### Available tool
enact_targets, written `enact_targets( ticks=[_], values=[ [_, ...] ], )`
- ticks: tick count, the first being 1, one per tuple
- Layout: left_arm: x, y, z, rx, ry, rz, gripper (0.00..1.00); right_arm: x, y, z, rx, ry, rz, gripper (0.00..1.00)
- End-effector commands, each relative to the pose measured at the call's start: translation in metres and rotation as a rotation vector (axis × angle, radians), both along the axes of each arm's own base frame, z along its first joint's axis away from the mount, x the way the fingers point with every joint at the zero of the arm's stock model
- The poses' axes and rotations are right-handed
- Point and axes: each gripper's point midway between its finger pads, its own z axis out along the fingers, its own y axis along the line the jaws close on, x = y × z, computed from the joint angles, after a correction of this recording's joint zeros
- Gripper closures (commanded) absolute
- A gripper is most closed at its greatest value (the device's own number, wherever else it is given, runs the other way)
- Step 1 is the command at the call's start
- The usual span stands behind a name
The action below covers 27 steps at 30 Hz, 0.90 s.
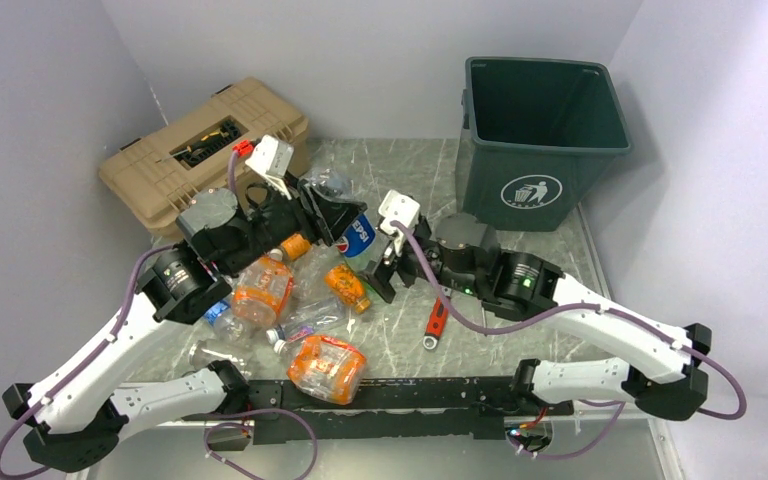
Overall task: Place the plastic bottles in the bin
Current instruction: Pick up the plastic bottle at the center of the board.
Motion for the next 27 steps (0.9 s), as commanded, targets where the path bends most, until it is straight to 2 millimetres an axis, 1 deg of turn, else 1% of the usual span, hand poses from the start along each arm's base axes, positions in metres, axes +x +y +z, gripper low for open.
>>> enact_targets(
  ticks=[1,3,4,5,8,9,10,11,13,14,15,16,17,20,22,23,25,27],
  values=[
    [-0.020,-0.003,0.035,-0.109,-0.049,-0.087,1.00,0.019,0.017,0.014,0.080,-0.028,-0.069,0.17],
    [-0.021,-0.002,0.034,-0.109,-0.049,-0.086,1.00,0.020,0.021,0.015,0.094,-0.027,-0.068,0.38],
    [-0.021,0.000,0.034,-0.109,-0.049,-0.080,1.00,0.019,0.022,0.016,0.106,-0.025,-0.062,0.44],
    [-0.020,0.001,0.033,-0.107,-0.048,-0.075,1.00,0.017,0.023,0.016,0.111,-0.022,-0.051,0.46],
    [-0.020,0.003,0.031,-0.107,-0.053,-0.066,1.00,0.014,0.026,0.014,0.117,-0.007,-0.036,0.47],
    [-0.020,0.004,0.031,-0.108,-0.054,-0.063,0.97,0.014,0.026,0.014,0.119,-0.005,-0.039,0.48],
    [-0.020,0.004,0.030,-0.108,-0.056,-0.061,0.90,0.015,0.025,0.013,0.120,-0.006,-0.044,0.50],
    [-0.021,0.005,0.030,-0.110,-0.060,-0.059,0.80,0.015,0.023,0.014,0.126,-0.008,-0.050,0.51],
    [-0.020,0.009,0.030,-0.113,-0.067,-0.041,0.46,0.016,0.018,0.017,0.137,-0.015,-0.069,0.53],
    [-0.018,0.013,0.030,-0.118,-0.065,-0.023,0.36,0.017,0.015,0.020,0.144,-0.021,-0.079,0.54],
    [-0.018,0.016,0.031,-0.123,-0.069,-0.010,0.29,0.017,0.012,0.022,0.150,-0.027,-0.089,0.55],
    [-0.017,0.018,0.031,-0.125,-0.075,0.004,0.11,0.018,0.008,0.027,0.160,-0.036,-0.103,0.56],
    [-0.017,0.021,0.032,-0.130,-0.077,0.013,0.02,0.019,0.004,0.031,0.168,-0.044,-0.116,0.56],
    [-0.012,0.040,0.035,-0.166,-0.073,0.106,0.01,0.026,-0.009,0.043,0.179,-0.074,-0.177,0.58],
    [-0.012,0.058,0.039,-0.201,-0.086,0.175,0.00,0.035,-0.023,0.054,0.185,-0.110,-0.253,0.58],
    [-0.012,0.068,0.041,-0.221,-0.095,0.213,0.01,0.045,-0.036,0.063,0.188,-0.139,-0.334,0.58],
    [-0.010,0.092,0.041,-0.252,-0.107,0.307,0.01,0.062,-0.063,0.087,0.198,-0.207,-0.476,0.58],
    [-0.010,0.109,0.036,-0.257,-0.118,0.377,0.01,0.087,-0.096,0.112,0.206,-0.270,-0.633,0.58]
  ],
)
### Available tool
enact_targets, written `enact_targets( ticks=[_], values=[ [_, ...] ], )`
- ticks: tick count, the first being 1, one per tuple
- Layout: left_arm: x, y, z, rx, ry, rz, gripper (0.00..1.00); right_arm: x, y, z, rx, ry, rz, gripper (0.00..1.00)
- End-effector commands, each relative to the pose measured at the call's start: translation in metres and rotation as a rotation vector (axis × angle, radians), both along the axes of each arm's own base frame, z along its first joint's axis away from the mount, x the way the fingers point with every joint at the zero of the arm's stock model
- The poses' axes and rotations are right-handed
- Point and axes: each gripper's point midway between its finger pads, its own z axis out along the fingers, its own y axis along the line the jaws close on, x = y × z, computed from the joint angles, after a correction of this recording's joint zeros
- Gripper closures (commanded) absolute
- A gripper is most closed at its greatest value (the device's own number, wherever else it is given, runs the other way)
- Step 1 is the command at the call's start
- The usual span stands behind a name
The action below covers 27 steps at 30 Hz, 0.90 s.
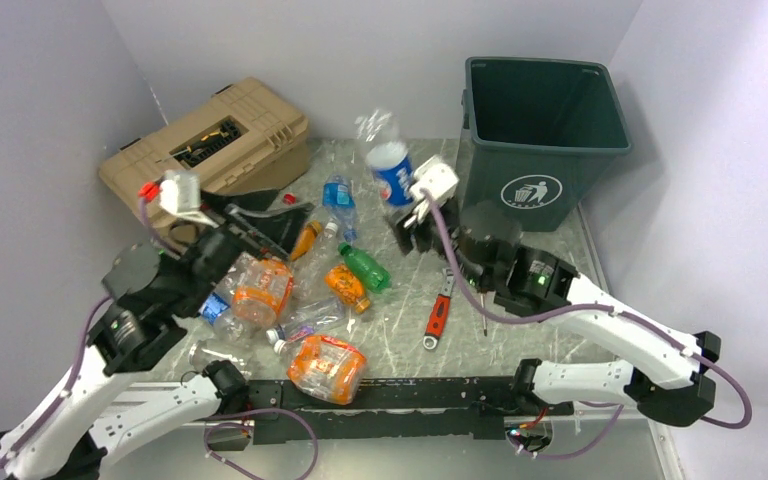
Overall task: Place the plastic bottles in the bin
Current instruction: Pick up the plastic bottle at the center of the board, then place the plastic bottle in the trash bin.
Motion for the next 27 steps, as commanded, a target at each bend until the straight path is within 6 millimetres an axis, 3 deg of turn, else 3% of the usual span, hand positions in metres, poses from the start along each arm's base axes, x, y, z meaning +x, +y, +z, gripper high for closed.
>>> enact_targets(
  ticks=[1,4,6,13,19,22,27],
  values=[
    [0.005,0.050,0.009,-0.085,-0.036,0.211,0.00,0.059,-0.084,0.091,0.127,-0.168,-0.413,0.58],
    [0.014,0.066,-0.016,-0.007,-0.006,0.315,0.01,0.113,-0.144,0.113,0.199,-0.155,-0.614,0.59],
    [0.022,0.071,-0.034,0.049,0.018,0.372,0.01,0.138,-0.166,0.117,0.210,-0.163,-0.720,0.60],
    [0.040,0.077,-0.076,0.235,0.048,0.471,0.01,0.195,-0.209,0.123,0.259,-0.219,-0.933,0.60],
    [0.040,0.073,-0.084,0.287,0.052,0.451,0.00,0.244,-0.263,0.090,0.218,-0.177,-1.091,0.59],
    [0.038,0.074,-0.089,0.321,0.069,0.445,0.01,0.263,-0.279,0.069,0.236,-0.125,-1.116,0.56],
    [0.035,0.071,-0.098,0.363,0.084,0.412,0.01,0.289,-0.283,0.037,0.208,-0.040,-1.144,0.22]
  ],
)
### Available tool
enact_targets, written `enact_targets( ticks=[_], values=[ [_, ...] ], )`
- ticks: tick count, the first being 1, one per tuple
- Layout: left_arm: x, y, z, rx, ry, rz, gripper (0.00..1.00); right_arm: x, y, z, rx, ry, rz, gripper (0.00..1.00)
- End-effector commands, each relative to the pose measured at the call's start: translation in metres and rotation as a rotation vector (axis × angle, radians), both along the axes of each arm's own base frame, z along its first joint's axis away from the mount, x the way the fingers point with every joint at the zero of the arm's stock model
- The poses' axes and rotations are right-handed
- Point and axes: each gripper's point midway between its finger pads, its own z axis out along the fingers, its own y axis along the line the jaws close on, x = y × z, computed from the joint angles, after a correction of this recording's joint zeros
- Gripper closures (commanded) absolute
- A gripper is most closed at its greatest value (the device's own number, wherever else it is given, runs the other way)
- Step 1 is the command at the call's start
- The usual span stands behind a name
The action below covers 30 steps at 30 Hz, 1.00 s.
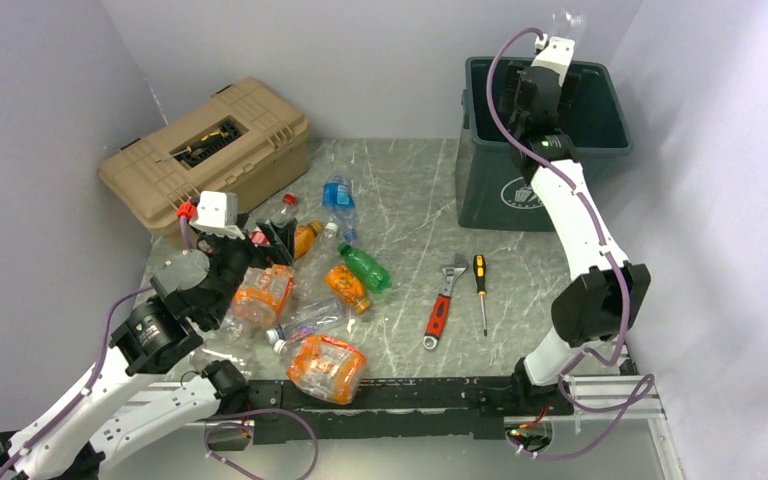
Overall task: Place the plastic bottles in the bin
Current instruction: Place the plastic bottle in the trash bin.
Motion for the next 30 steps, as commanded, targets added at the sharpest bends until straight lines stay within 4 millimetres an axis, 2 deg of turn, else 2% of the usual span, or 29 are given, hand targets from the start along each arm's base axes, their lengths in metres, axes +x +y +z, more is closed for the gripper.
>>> enact_targets(
  ticks=[1,4,8,11,14,15,16,18,19,20,21,22,23,25,26,29,30],
  values=[
    [-0.004,0.002,0.002,0.032,0.003,-0.011,0.01,0.011,0.006,0.018,0.080,-0.063,0.010,0.17],
    [-0.003,0.000,-0.004,0.038,0.007,-0.015,0.00,0.013,0.008,0.020,0.102,-0.074,0.020,0.02],
    [-0.001,-0.005,-0.010,0.053,0.019,-0.033,0.01,0.009,0.012,0.041,0.130,-0.113,0.037,0.00],
    [0.000,-0.007,-0.014,0.058,0.028,-0.033,0.01,-0.009,0.024,0.076,0.201,-0.210,0.114,0.00],
    [0.000,-0.007,-0.016,0.054,0.030,-0.035,0.01,-0.040,0.063,0.114,0.314,-0.330,0.364,0.00],
    [0.000,-0.007,-0.016,0.051,0.030,-0.035,0.00,-0.051,0.080,0.117,0.349,-0.345,0.465,0.01],
    [-0.001,-0.006,-0.017,0.051,0.033,-0.034,0.01,-0.092,0.125,0.134,0.425,-0.385,0.744,0.05],
    [-0.003,-0.004,-0.018,0.051,0.033,-0.032,0.01,-0.125,0.159,0.125,0.467,-0.355,0.911,0.15],
    [-0.003,-0.003,-0.018,0.050,0.028,-0.028,0.01,-0.139,0.174,0.117,0.477,-0.328,0.966,0.25],
    [-0.003,-0.002,-0.018,0.049,0.025,-0.027,0.01,-0.153,0.186,0.107,0.475,-0.300,1.009,0.38],
    [-0.004,-0.001,-0.018,0.048,0.021,-0.029,0.02,-0.164,0.199,0.087,0.465,-0.247,1.034,0.53],
    [-0.004,-0.001,-0.018,0.048,0.017,-0.029,0.04,-0.175,0.208,0.079,0.454,-0.223,1.052,0.61],
    [-0.004,-0.002,-0.018,0.051,0.016,-0.033,0.06,-0.182,0.214,0.062,0.450,-0.182,1.053,0.76],
    [-0.004,-0.004,-0.019,0.056,0.017,-0.041,0.08,-0.193,0.220,0.039,0.449,-0.123,1.054,0.97],
    [-0.004,-0.004,-0.019,0.057,0.021,-0.042,0.09,-0.197,0.222,0.029,0.441,-0.098,1.046,1.00],
    [-0.003,-0.005,-0.022,0.066,0.031,-0.043,0.10,-0.200,0.218,-0.007,0.374,-0.011,0.955,1.00],
    [-0.004,-0.005,-0.022,0.068,0.032,-0.042,0.10,-0.201,0.216,-0.025,0.339,0.037,0.916,0.94]
  ],
)
